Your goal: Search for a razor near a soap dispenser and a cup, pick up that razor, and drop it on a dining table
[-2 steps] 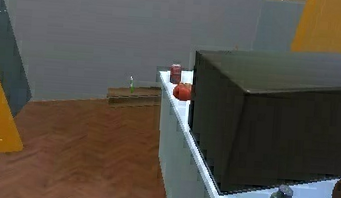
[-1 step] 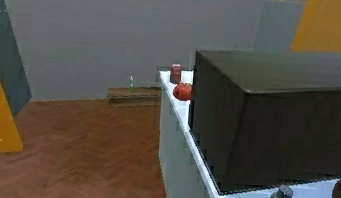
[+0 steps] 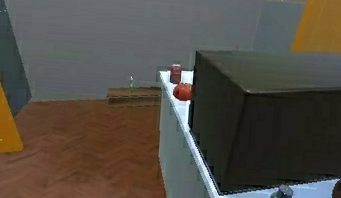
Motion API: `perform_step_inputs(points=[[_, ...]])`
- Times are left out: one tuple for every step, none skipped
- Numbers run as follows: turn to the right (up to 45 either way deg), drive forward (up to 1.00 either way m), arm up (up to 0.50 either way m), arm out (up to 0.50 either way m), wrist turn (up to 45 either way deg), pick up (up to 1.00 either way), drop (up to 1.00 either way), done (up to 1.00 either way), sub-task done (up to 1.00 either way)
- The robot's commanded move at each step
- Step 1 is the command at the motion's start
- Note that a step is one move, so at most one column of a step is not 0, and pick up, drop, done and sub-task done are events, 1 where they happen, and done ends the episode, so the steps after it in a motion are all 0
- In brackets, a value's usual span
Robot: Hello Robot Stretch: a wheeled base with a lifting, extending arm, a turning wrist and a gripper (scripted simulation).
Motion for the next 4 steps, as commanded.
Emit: perform_step_inputs(points=[[0.0,0.00,0.00,0.00,45.0,0.00,0.00,0.00,0.00],[0.0,0.00,0.00,0.00,6.0,0.00,0.00,0.00,0.00],[0.0,0.00,-0.14,0.00,0.0,0.00,0.00,0.00,0.00],[0.0,0.00,0.00,0.00,0.0,1.00,0.00,0.00,0.00]])
